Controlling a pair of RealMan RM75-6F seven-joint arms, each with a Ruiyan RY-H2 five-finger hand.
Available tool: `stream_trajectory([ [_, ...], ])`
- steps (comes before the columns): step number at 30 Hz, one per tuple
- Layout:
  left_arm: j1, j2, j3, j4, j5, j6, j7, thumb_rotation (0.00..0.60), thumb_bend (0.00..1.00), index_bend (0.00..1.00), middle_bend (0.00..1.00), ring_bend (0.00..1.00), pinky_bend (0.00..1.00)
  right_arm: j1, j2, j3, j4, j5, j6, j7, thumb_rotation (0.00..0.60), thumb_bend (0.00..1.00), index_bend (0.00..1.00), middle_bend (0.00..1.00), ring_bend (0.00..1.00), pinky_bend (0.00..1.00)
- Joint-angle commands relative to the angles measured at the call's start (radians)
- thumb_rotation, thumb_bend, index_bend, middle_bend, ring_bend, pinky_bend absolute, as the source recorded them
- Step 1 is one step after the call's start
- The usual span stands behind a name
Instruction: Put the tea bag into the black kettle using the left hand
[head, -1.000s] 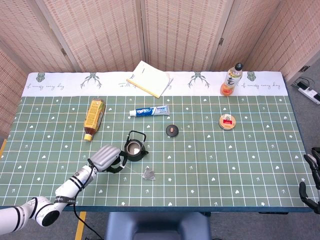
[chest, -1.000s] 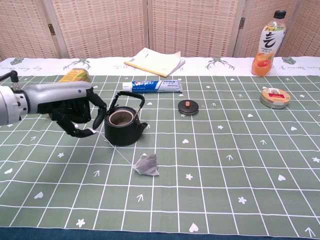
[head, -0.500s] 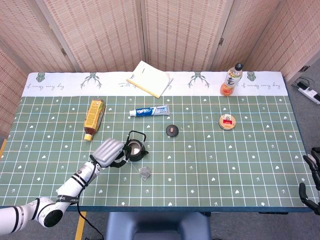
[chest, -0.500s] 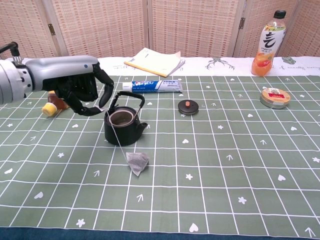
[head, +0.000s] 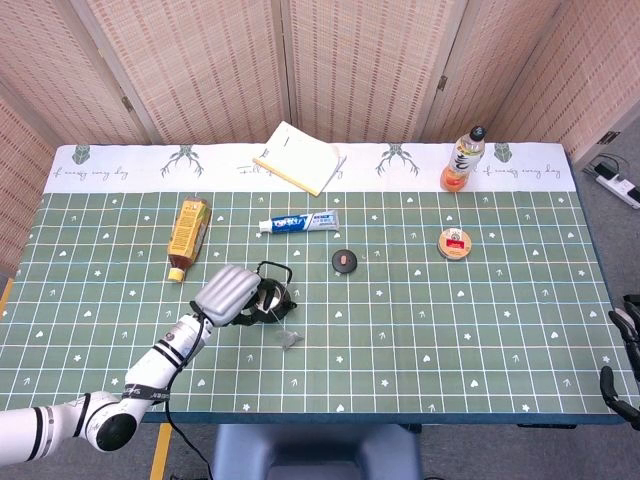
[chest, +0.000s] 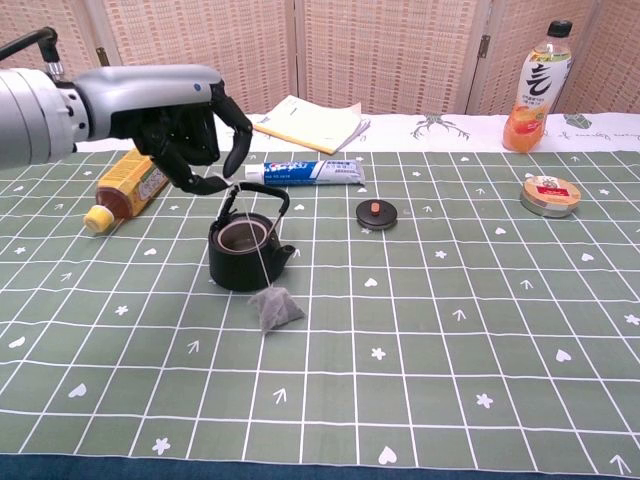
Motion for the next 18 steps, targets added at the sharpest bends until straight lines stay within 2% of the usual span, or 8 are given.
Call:
stream_trajectory([
  [1, -0.016, 0.006, -0.018, -0.007, -0.024, 0.007, 0.014, 0.581, 0.46, 0.63, 1.00, 1.00, 1.00, -0.001, 0.001, 0.003, 0.001, 0.006, 0.004, 0.008, 0.600, 0.60, 0.00, 0.00, 0.00, 0.00],
  [18, -0.105, 0.092, -0.105, -0.028, -0.138, 0.010, 0.062, 0.580, 0.47, 0.63, 1.00, 1.00, 1.00, 0.004, 0.004, 0.019, -0.003, 0.051, -0.020, 0.023, 0.600, 0.61, 0.00, 0.00, 0.00, 0.00],
])
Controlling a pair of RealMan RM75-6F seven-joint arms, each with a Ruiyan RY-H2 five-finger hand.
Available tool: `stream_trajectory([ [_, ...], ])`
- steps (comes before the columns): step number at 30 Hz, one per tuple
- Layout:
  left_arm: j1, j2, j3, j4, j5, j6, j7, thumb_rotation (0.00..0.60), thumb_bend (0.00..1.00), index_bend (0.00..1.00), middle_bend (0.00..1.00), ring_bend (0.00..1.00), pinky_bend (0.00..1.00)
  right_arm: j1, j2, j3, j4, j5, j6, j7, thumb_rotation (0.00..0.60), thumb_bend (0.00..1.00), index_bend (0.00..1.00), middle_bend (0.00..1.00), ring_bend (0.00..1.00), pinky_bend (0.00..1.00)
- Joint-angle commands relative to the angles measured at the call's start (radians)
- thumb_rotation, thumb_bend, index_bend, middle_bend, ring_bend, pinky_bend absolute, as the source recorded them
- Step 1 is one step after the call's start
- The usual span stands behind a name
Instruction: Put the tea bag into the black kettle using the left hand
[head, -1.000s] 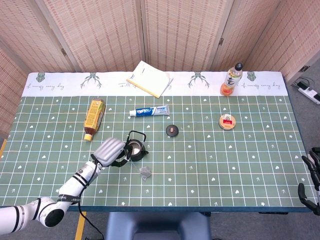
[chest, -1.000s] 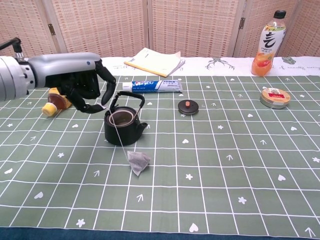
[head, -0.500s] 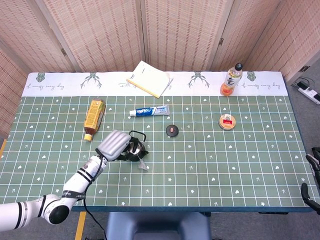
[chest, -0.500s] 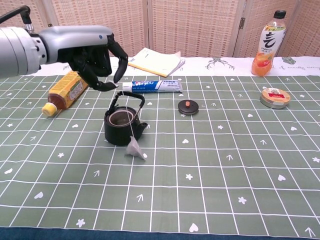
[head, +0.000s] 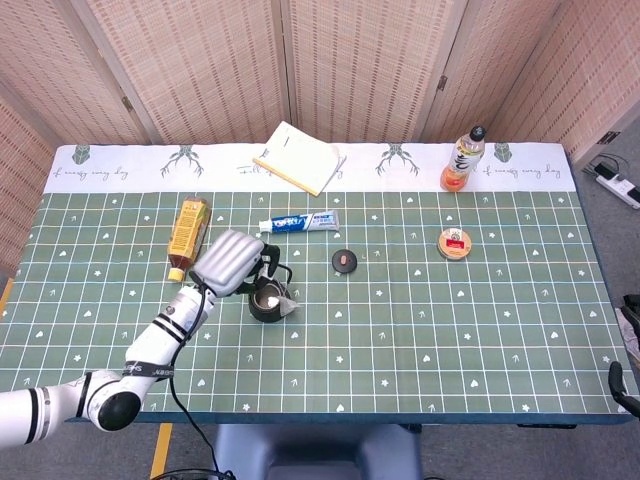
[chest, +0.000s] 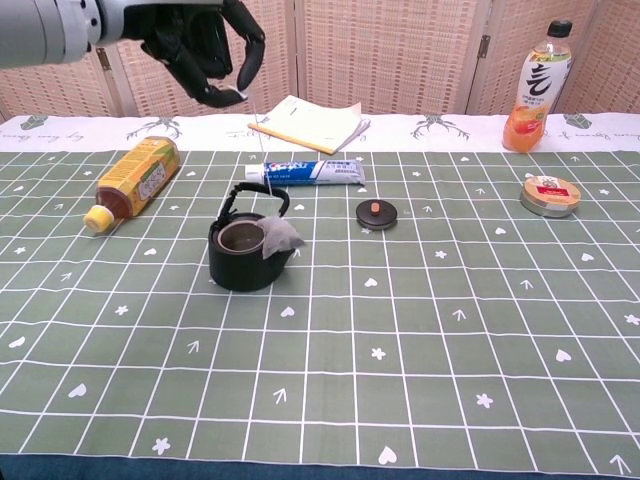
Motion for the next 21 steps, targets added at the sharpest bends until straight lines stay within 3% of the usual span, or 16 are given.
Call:
stream_trajectory([
  [1, -0.012, 0.015, -0.011, 0.004, -0.008, -0.003, -0.001, 0.579, 0.47, 0.63, 1.00, 1.00, 1.00, 0.002, 0.000, 0.002, -0.003, 0.009, -0.009, 0.001, 0.600, 0.61, 0.00, 0.00, 0.00, 0.00],
  [11, -0.003, 0.063, 0.011, 0.032, 0.022, -0.031, -0.052, 0.581, 0.47, 0.63, 1.00, 1.00, 1.00, 0.009, -0.001, 0.015, -0.010, 0.045, -0.033, -0.011, 0.600, 0.61, 0.00, 0.00, 0.00, 0.00],
  [21, -0.006, 0.020, 0.060, 0.104, 0.065, -0.076, -0.100, 0.585, 0.47, 0.63, 1.00, 1.00, 1.00, 0.005, -0.002, 0.019, -0.013, 0.050, -0.030, -0.016, 0.600, 0.61, 0.00, 0.00, 0.00, 0.00],
])
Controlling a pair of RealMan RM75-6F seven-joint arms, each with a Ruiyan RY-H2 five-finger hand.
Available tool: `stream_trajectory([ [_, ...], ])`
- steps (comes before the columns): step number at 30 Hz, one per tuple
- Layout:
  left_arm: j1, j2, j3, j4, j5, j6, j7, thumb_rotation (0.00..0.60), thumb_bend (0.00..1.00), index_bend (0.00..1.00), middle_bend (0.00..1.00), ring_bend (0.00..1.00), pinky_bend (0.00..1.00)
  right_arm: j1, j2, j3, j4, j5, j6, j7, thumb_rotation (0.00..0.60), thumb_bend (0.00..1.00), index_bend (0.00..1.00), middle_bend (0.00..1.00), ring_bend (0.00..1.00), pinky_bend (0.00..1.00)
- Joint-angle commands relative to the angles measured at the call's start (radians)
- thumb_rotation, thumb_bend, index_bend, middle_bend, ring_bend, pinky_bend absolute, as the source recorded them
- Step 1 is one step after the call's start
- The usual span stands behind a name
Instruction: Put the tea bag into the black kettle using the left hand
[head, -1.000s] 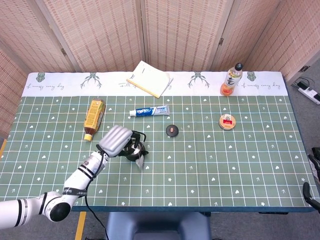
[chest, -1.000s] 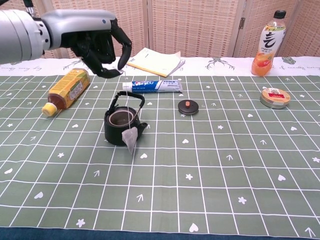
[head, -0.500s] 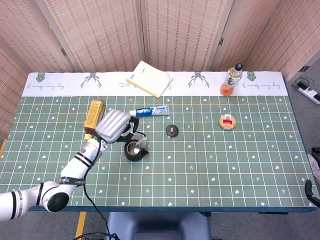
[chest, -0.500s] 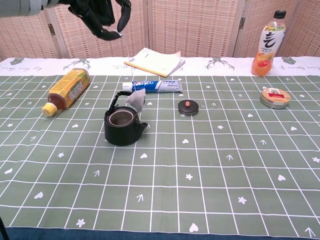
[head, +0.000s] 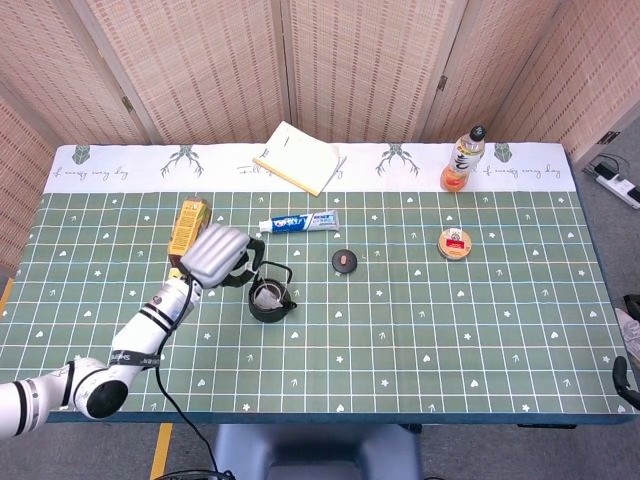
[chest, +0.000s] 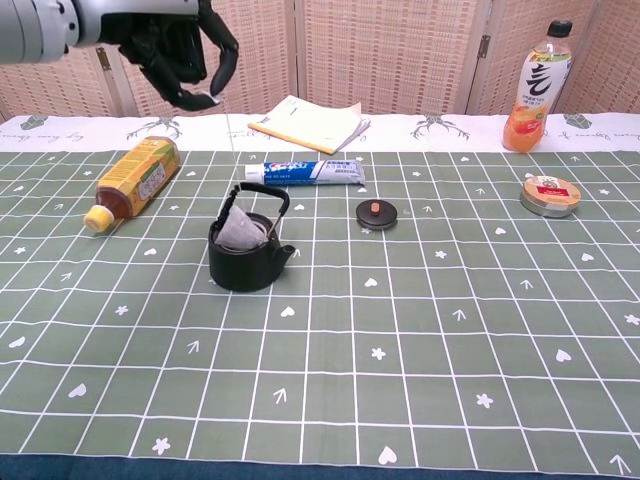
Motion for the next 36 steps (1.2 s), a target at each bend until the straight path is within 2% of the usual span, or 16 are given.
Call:
stream_trajectory([
  [1, -0.003, -0.022, 0.015, 0.027, 0.010, -0.010, -0.010, 0.584, 0.47, 0.63, 1.00, 1.00, 1.00, -0.002, 0.001, -0.001, 0.001, -0.004, 0.004, 0.003, 0.600, 0.61, 0.00, 0.00, 0.00, 0.00],
  [12, 0.037, -0.074, 0.059, 0.112, 0.093, -0.028, -0.128, 0.582, 0.47, 0.63, 1.00, 1.00, 1.00, -0.006, 0.000, 0.003, 0.009, -0.004, 0.011, 0.011, 0.600, 0.61, 0.00, 0.00, 0.00, 0.00],
  [23, 0.149, -0.040, 0.150, 0.094, 0.211, 0.031, -0.205, 0.590, 0.47, 0.63, 1.00, 1.00, 1.00, -0.002, 0.000, -0.002, 0.007, -0.015, 0.004, 0.004, 0.600, 0.61, 0.00, 0.00, 0.00, 0.00],
  [31, 0.168, -0.064, 0.171, 0.153, 0.231, -0.003, -0.257, 0.593, 0.47, 0.62, 1.00, 1.00, 1.00, -0.003, -0.004, -0.002, 0.004, -0.015, 0.004, -0.008, 0.600, 0.61, 0.00, 0.00, 0.00, 0.00],
  [34, 0.177, -0.067, 0.175, 0.169, 0.237, 0.003, -0.259, 0.569, 0.47, 0.58, 1.00, 1.00, 1.00, 0.000, -0.003, 0.001, 0.004, -0.009, -0.002, -0.007, 0.600, 0.61, 0.00, 0.00, 0.00, 0.00],
  [36, 0.182, -0.066, 0.173, 0.181, 0.229, 0.001, -0.261, 0.566, 0.47, 0.50, 1.00, 1.00, 1.00, 0.001, -0.003, 0.001, 0.004, -0.006, -0.007, -0.006, 0.600, 0.61, 0.00, 0.00, 0.00, 0.00],
])
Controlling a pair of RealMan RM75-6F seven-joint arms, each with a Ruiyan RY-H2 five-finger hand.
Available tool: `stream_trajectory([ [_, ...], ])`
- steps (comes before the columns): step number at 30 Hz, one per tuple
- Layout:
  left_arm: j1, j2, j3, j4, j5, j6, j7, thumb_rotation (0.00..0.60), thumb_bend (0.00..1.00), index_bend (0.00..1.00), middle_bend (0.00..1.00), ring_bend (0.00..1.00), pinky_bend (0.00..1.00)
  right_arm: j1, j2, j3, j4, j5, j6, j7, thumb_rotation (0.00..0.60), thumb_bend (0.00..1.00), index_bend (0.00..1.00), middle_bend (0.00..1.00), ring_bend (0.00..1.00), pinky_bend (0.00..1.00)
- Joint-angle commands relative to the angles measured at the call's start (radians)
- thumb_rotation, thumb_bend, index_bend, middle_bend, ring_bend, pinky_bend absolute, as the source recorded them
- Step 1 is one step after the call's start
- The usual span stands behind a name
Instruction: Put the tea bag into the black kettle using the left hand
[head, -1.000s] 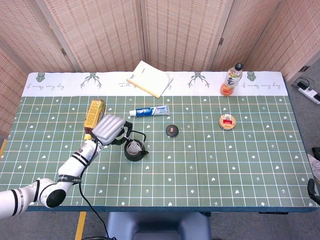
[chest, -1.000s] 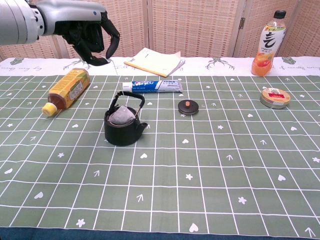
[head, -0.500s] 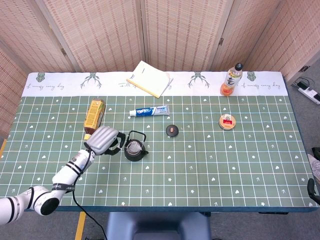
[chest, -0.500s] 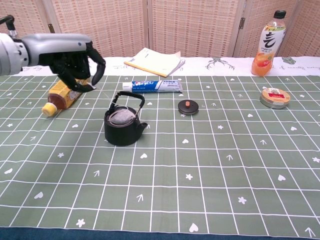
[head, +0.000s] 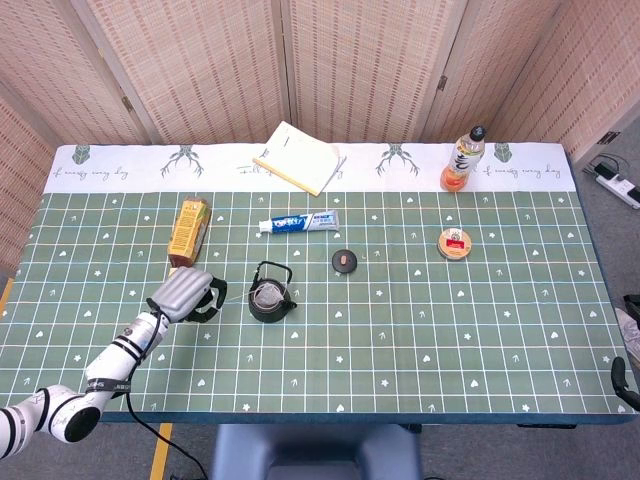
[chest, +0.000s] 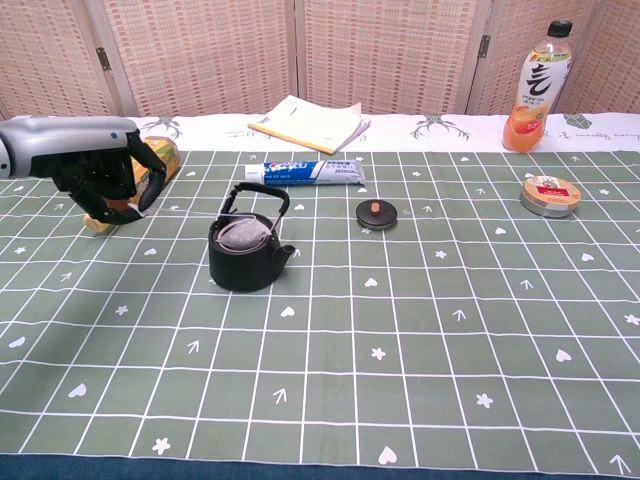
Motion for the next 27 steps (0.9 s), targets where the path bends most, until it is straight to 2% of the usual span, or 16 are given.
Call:
stream_trajectory([
  [1, 0.004, 0.000, 0.000, 0.014, -0.012, -0.005, 0.002, 0.571, 0.45, 0.42, 1.00, 1.00, 1.00, 0.002, 0.000, 0.000, 0.000, 0.002, -0.004, 0.000, 0.600, 0.61, 0.00, 0.00, 0.00, 0.00],
  [4, 0.005, -0.002, -0.003, 0.029, -0.028, -0.010, 0.018, 0.574, 0.26, 0.16, 1.00, 1.00, 1.00, 0.002, -0.001, 0.000, -0.002, 0.000, -0.004, -0.006, 0.600, 0.61, 0.00, 0.00, 0.00, 0.00],
  [7, 0.005, -0.003, -0.010, 0.036, -0.039, -0.015, 0.016, 0.579, 0.14, 0.01, 1.00, 1.00, 1.00, 0.001, -0.002, 0.000, -0.005, 0.002, -0.003, -0.011, 0.600, 0.61, 0.00, 0.00, 0.00, 0.00],
  [12, 0.008, 0.003, -0.020, 0.040, -0.039, -0.025, -0.005, 0.577, 0.10, 0.00, 1.00, 1.00, 1.00, 0.004, -0.003, 0.002, -0.006, 0.008, -0.011, -0.017, 0.600, 0.61, 0.00, 0.00, 0.00, 0.00],
  [20, 0.012, 0.025, -0.033, 0.013, -0.033, -0.016, -0.003, 0.571, 0.09, 0.00, 1.00, 1.00, 1.00, 0.003, -0.002, 0.003, -0.005, 0.010, -0.009, -0.011, 0.600, 0.61, 0.00, 0.00, 0.00, 0.00],
  [24, 0.021, 0.075, -0.047, -0.086, -0.049, -0.021, -0.030, 0.579, 0.10, 0.00, 1.00, 1.00, 1.00, 0.006, -0.001, 0.004, -0.004, 0.011, -0.014, -0.010, 0.600, 0.61, 0.00, 0.00, 0.00, 0.00],
  [27, 0.015, 0.116, -0.055, -0.177, -0.087, -0.078, -0.081, 0.581, 0.11, 0.00, 1.00, 1.00, 1.00, 0.009, -0.002, 0.003, -0.005, 0.010, -0.021, -0.013, 0.600, 0.61, 0.00, 0.00, 0.00, 0.00],
])
